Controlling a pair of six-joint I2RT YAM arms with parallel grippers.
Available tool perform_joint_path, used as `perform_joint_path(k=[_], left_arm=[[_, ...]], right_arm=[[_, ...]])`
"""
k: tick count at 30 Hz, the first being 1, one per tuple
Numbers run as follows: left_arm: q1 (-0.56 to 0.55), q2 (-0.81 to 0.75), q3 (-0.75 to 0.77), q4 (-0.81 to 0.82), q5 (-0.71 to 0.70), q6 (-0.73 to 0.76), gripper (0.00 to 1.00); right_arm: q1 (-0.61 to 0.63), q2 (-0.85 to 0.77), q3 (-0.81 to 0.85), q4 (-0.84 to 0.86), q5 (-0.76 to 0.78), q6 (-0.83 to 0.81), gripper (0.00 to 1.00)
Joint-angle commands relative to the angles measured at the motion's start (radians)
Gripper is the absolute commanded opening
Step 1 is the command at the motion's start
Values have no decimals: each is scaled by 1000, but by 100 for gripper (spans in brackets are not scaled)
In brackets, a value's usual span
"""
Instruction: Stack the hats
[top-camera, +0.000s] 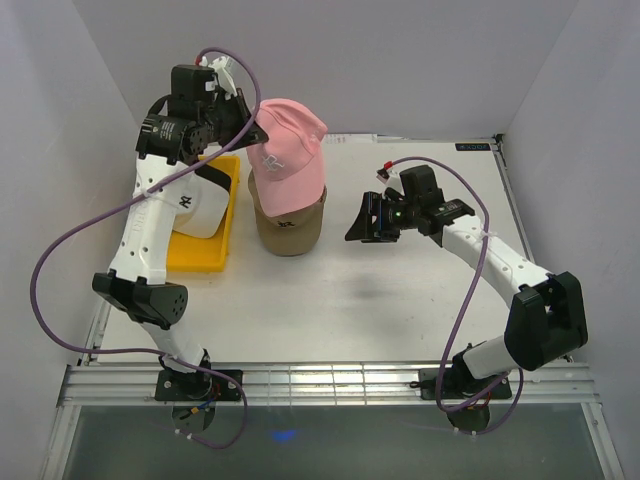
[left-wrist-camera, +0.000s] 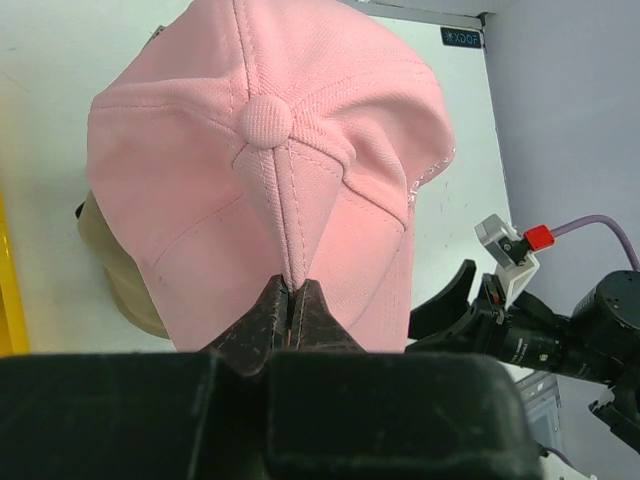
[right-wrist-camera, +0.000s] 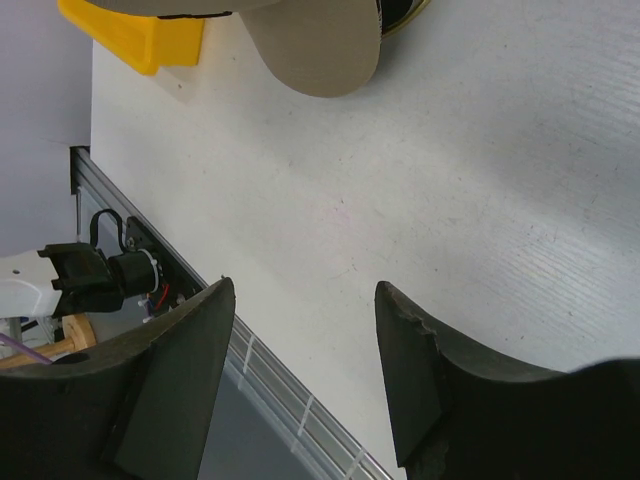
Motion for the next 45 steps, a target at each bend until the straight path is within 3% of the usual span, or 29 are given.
perform_joint_path(k=[1,8,26,33,45], left_arm=[[-2,-28,81,5,-38,24,0],[-20,-25,26,-14,-74,32,0],[-192,-2,-81,-17,-388,20,0],[-196,4,-95,-37,-408,35,0],[-219,-24,-279,14,-404,26,0]], right_arm=[[-4,-13,75,-3,8,10,64],[-4,21,145,-15,1,18,64],[-4,68,204,-35,-12,10,64],[-4,78,184,-21,-19,10,64],[-2,98,156,10,-31,18,64]])
